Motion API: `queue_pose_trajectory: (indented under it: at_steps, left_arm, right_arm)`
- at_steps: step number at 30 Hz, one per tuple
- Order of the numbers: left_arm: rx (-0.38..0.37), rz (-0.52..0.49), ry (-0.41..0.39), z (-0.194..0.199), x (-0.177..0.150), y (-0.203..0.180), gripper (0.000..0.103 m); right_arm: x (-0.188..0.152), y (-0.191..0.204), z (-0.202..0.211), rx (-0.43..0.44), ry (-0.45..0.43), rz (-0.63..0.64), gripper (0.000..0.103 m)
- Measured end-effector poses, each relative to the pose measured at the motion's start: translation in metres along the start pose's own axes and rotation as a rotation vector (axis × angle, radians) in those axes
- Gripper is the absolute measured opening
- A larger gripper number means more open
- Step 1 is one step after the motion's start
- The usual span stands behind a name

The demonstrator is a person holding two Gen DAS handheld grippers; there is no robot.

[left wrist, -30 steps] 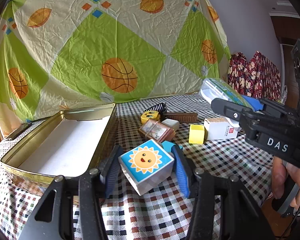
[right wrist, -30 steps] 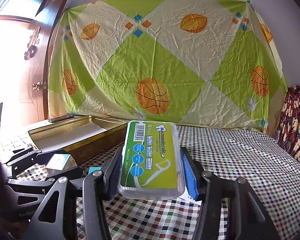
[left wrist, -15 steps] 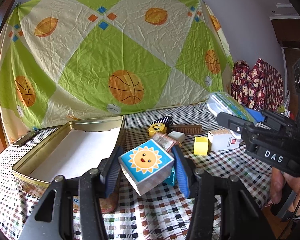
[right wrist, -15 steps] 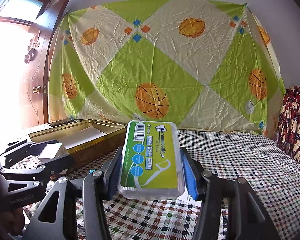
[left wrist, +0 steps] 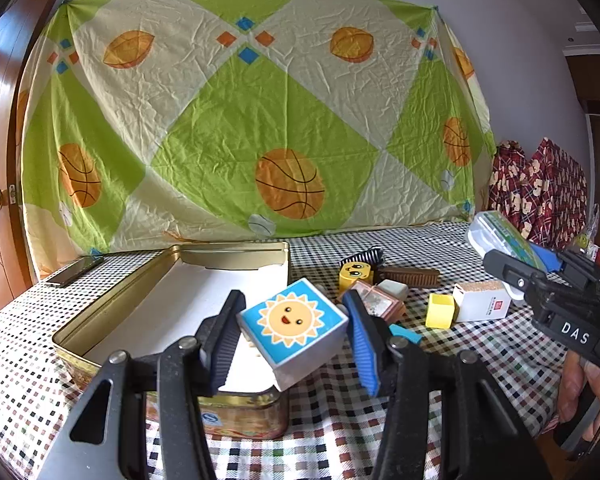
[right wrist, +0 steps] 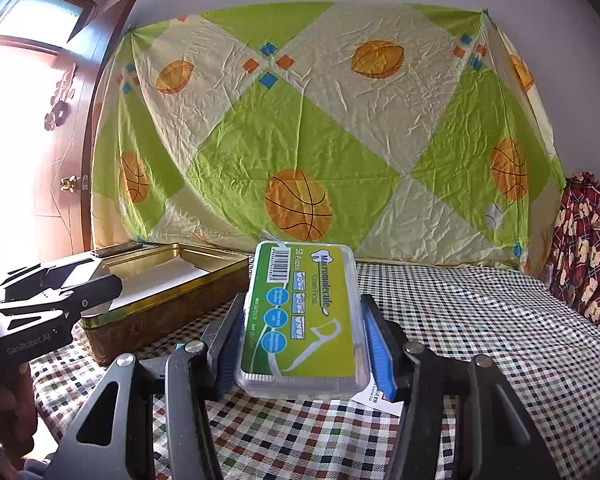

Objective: Organize rigid objects
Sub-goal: 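Lift the sun cube with the left tool while the right tool lifts the floss box toward the tin, then release the sun cube into the tin with the left tool while the right tool releases the floss box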

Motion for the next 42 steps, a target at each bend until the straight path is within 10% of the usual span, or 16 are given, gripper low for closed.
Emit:
queue_pose_trajectory:
  at_steps: [42]
  left_arm:
    - [0.055, 0.116, 0.024, 0.008, -0.003, 0.064, 0.05]
  right_arm:
    - [0.009, 0.091, -0.023, 0.159, 0.057, 0.066, 0.056]
Point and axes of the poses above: each gripper's, at about its wrist camera, not at the fingertips, and z roughly against the way its jaws point, y to its left, x to its top, the point moved 7 cm from there along -z, roughly the way its jaws point, and after that the axes turned 4 degrees about -x, right-handed, at the moved point
